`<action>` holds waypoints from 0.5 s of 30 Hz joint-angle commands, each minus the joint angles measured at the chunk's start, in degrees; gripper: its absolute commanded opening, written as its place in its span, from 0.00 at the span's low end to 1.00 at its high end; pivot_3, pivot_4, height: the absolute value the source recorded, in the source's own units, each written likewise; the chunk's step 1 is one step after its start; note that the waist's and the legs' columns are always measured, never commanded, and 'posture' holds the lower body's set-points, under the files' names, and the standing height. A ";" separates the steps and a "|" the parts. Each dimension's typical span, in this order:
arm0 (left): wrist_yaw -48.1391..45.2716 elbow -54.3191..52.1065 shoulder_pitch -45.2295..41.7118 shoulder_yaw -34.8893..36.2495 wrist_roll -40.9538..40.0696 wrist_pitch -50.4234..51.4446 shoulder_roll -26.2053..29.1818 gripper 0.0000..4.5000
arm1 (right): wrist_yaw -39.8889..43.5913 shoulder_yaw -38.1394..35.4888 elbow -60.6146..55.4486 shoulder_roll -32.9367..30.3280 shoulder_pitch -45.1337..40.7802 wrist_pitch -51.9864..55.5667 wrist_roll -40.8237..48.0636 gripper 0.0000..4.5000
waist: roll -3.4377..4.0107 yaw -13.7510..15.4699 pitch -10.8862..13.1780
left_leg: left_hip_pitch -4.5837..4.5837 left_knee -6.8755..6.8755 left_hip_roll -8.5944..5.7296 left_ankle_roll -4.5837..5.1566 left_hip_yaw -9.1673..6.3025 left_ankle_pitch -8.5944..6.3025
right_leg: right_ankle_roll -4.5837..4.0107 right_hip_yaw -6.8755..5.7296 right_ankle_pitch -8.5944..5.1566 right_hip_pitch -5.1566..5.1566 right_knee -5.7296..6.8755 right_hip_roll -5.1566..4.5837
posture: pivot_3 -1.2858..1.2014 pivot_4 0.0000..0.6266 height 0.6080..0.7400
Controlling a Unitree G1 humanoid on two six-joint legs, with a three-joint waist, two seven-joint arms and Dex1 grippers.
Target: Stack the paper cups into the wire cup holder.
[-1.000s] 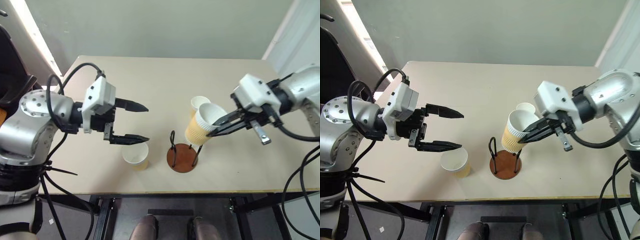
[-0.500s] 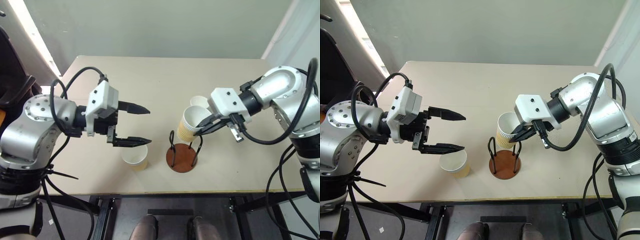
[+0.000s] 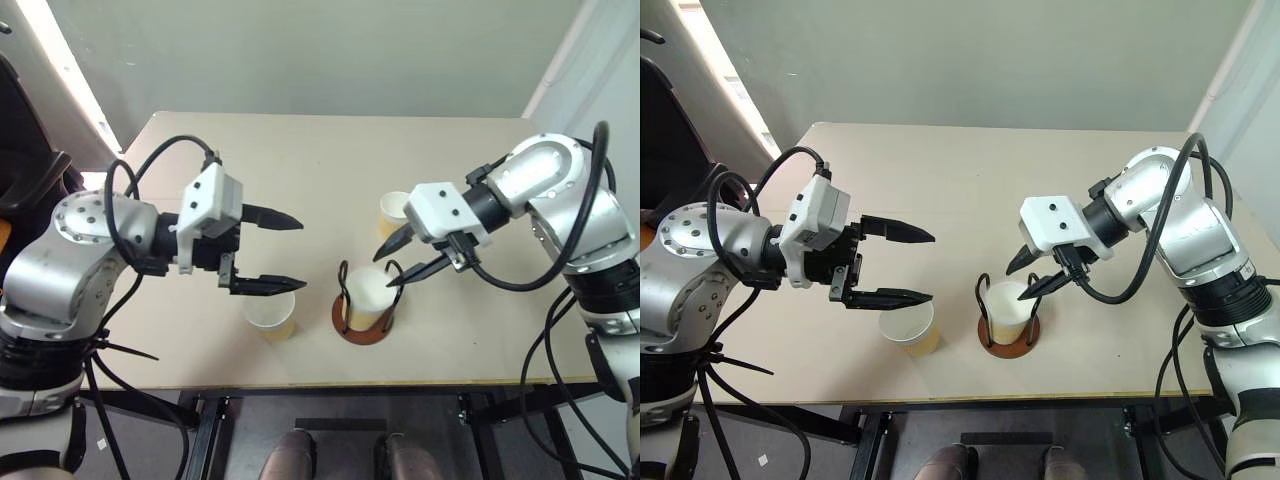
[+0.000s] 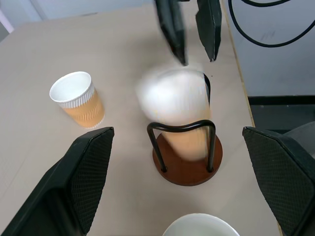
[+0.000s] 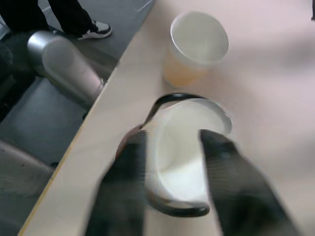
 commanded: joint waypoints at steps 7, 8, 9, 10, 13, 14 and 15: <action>7.05 3.00 -4.74 -3.72 8.00 -3.84 -2.63 1.00 | -10.30 -2.91 21.69 5.20 -8.17 -7.50 -7.56 0.85 | 0.02 0.00 0.01 | 0.03 -0.03 0.01 -0.09 -0.02 0.05 | -0.11 0.02 0.07 -0.07 0.05 0.00 | 0.52 0.24 1.00; 11.05 5.01 -6.85 -4.56 9.81 -3.52 -5.41 1.00 | -13.35 -2.17 28.55 6.45 -9.86 -10.62 -10.20 0.85 | 0.02 0.09 0.01 | 0.05 -0.03 0.01 -0.12 -0.05 0.08 | -0.15 0.02 0.10 -0.07 0.06 -0.01 | 0.52 0.24 1.00; 13.70 6.34 -8.31 -5.00 10.81 -3.08 -7.43 1.00 | -15.18 -1.72 33.40 7.40 -11.07 -12.91 -11.91 0.85 | 0.02 0.26 0.01 | 0.05 -0.04 0.02 -0.14 -0.12 0.12 | -0.25 -0.01 0.16 -0.07 0.04 0.00 | 0.52 0.24 1.00; 15.36 7.12 -9.33 -5.41 11.45 -2.78 -9.16 1.00 | -17.19 -1.02 38.63 8.41 -12.30 -15.91 -14.00 0.85 | 0.01 0.34 0.02 | 0.07 -0.04 0.01 -0.13 -0.13 0.19 | -0.31 -0.01 0.20 -0.05 0.05 -0.04 | 0.52 0.24 1.00; 18.26 9.14 -10.42 -8.23 15.34 -2.94 -12.01 1.00 | -22.36 0.94 53.63 11.84 -15.62 -23.97 -19.90 0.85 | 0.02 0.32 0.02 | 0.01 -0.05 -0.02 -0.14 -0.13 0.24 | -0.46 0.03 0.34 -0.12 -0.01 -0.08 | 0.52 0.24 1.00; 18.84 9.61 -10.55 -8.83 16.23 -3.04 -12.46 1.00 | -23.24 1.09 56.88 12.65 -16.41 -25.80 -21.08 0.85 | 0.02 0.32 0.02 | 0.01 -0.06 -0.02 -0.15 -0.12 0.21 | -0.42 0.04 0.36 -0.14 -0.02 -0.08 | 0.52 0.24 1.00; 19.92 10.46 -10.78 -9.43 17.05 -2.76 -13.43 1.00 | -24.70 1.35 60.44 13.57 -17.16 -27.40 -22.44 0.85 | 0.03 0.33 0.03 | 0.01 -0.07 -0.02 -0.18 -0.12 0.18 | -0.38 0.04 0.38 -0.16 -0.01 -0.08 | 0.52 0.24 1.00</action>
